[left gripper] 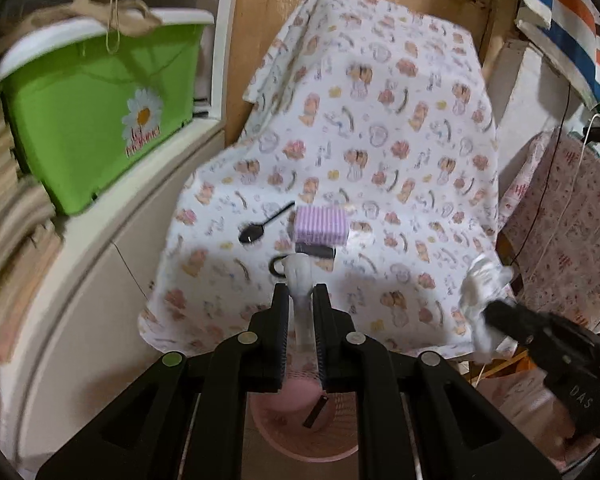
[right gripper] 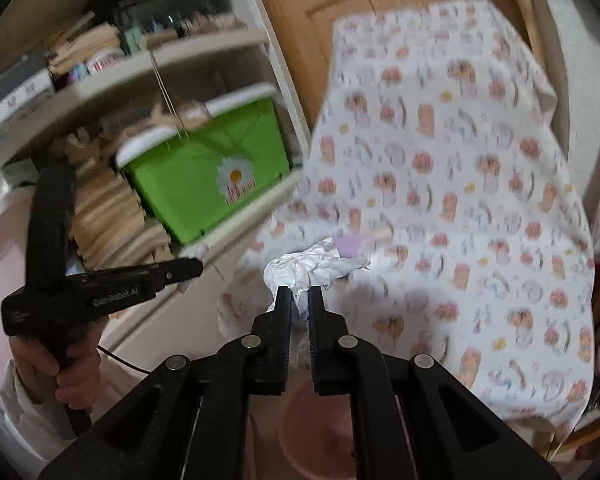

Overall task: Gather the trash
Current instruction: 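Carry the white tissue over the pink basket with the right gripper and release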

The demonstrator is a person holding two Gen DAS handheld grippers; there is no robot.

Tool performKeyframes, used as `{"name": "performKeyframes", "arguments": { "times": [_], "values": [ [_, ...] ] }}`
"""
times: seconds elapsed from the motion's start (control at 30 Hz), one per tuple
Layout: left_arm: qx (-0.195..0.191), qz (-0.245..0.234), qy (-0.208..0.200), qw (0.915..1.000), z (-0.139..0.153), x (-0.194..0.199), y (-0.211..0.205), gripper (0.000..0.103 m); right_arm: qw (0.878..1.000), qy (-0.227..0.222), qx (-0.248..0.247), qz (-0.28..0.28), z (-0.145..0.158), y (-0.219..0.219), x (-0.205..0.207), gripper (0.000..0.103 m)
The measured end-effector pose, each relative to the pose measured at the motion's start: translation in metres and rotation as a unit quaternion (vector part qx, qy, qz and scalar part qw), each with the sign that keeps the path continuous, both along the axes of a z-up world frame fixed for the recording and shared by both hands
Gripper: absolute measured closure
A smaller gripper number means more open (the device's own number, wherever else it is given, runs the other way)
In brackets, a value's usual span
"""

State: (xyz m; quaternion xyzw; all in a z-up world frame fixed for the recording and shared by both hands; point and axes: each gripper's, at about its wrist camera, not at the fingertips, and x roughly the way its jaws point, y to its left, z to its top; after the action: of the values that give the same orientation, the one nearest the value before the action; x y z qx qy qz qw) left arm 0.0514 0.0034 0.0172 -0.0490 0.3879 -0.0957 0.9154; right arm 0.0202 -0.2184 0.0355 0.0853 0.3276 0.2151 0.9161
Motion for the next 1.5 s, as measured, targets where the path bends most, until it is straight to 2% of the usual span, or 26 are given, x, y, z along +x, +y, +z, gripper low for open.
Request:
{"name": "performKeyframes", "arguments": {
  "times": [0.07, 0.1, 0.17, 0.27, 0.37, 0.47, 0.5, 0.53, 0.67, 0.9, 1.03, 1.13, 1.2, 1.33, 1.4, 1.47, 1.5],
  "values": [
    [-0.012, 0.033, -0.009, 0.9993, -0.025, 0.001, 0.003, 0.092, 0.999, 0.038, -0.007, 0.008, -0.019, 0.004, 0.008, 0.095],
    [-0.011, 0.048, 0.002, 0.9988, -0.035, 0.004, 0.005, 0.092, 0.998, 0.051, -0.020, 0.013, -0.031, 0.007, 0.012, 0.095],
    [-0.024, 0.040, 0.043, 0.9980, -0.050, 0.014, 0.008, 0.092, 0.996, 0.065, -0.053, 0.007, -0.049, 0.010, 0.017, 0.095],
    [-0.033, 0.044, 0.064, 0.9964, -0.061, 0.019, 0.009, 0.092, 0.993, 0.106, -0.048, 0.017, -0.072, 0.009, 0.026, 0.095],
    [-0.043, 0.026, 0.114, 0.9923, -0.081, 0.023, 0.003, 0.092, 0.990, 0.131, -0.050, 0.014, -0.090, 0.008, 0.032, 0.095],
    [-0.041, -0.013, 0.192, 0.9805, -0.106, 0.026, -0.009, 0.092, 0.985, 0.165, -0.056, 0.018, -0.112, 0.010, 0.035, 0.095],
    [-0.052, -0.026, 0.204, 0.9772, -0.112, 0.024, -0.012, 0.092, 0.982, 0.176, -0.059, 0.018, -0.121, 0.010, 0.034, 0.095],
    [-0.055, -0.033, 0.209, 0.9757, -0.116, 0.023, -0.016, 0.092, 0.981, 0.184, -0.062, 0.019, -0.127, 0.010, 0.034, 0.095],
    [-0.010, -0.038, 0.211, 0.9766, -0.129, 0.022, -0.031, 0.092, 0.972, 0.218, -0.088, 0.015, -0.158, 0.014, 0.038, 0.095],
    [-0.005, -0.039, 0.255, 0.9661, -0.171, 0.033, -0.041, 0.092, 0.957, 0.258, -0.132, 0.011, -0.205, 0.018, 0.042, 0.095],
    [0.020, -0.034, 0.264, 0.9637, -0.188, 0.034, -0.043, 0.092, 0.949, 0.275, -0.152, 0.023, -0.222, 0.023, 0.041, 0.093],
    [0.022, -0.030, 0.289, 0.9567, -0.202, 0.034, -0.042, 0.091, 0.946, 0.282, -0.159, 0.028, -0.231, 0.027, 0.041, 0.091],
    [0.023, -0.029, 0.303, 0.9523, -0.208, 0.033, -0.042, 0.086, 0.943, 0.290, -0.159, 0.028, -0.237, 0.028, 0.042, 0.079],
    [0.045, -0.026, 0.303, 0.9517, -0.206, 0.031, -0.040, 0.071, 0.943, 0.289, -0.164, 0.029, -0.237, 0.030, 0.040, 0.072],
    [0.051, -0.020, 0.295, 0.9538, -0.200, 0.031, -0.037, 0.060, 0.947, 0.277, -0.162, 0.027, -0.232, 0.029, 0.040, 0.051],
    [0.067, -0.008, 0.280, 0.9576, -0.191, 0.031, -0.033, 0.047, 0.950, 0.264, -0.164, 0.015, -0.225, 0.025, 0.041, 0.047],
    [0.076, 0.002, 0.272, 0.9594, -0.187, 0.032, -0.030, 0.044, 0.952, 0.259, -0.166, 0.009, -0.221, 0.022, 0.041, 0.047]
  ]
}}
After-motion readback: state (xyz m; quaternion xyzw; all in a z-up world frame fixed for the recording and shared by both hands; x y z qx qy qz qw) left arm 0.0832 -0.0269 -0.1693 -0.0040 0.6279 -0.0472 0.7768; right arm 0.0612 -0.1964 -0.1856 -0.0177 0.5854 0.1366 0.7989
